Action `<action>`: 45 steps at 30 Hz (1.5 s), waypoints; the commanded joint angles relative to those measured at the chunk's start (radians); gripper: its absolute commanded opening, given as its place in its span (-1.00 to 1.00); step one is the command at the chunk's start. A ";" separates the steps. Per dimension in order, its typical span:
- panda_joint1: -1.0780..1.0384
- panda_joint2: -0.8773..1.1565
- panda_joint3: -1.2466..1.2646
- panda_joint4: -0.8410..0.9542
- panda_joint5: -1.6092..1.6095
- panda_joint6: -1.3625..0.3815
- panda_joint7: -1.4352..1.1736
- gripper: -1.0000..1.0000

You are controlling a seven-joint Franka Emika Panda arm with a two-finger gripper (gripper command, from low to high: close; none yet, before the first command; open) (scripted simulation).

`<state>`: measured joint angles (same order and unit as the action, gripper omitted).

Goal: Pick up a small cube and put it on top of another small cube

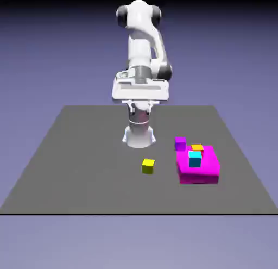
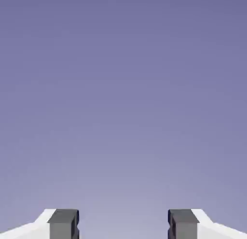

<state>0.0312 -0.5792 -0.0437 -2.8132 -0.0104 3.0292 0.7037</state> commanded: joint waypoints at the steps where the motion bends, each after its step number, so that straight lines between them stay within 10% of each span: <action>1: 0.016 -0.008 -0.036 -0.003 -0.009 -0.006 -0.031 0.00; 45: 0.716 -0.345 -1.631 -0.121 -0.388 -0.291 -1.392 0.00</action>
<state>0.7472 -0.9241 -1.6746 -2.9337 -0.3988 2.7379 -0.6880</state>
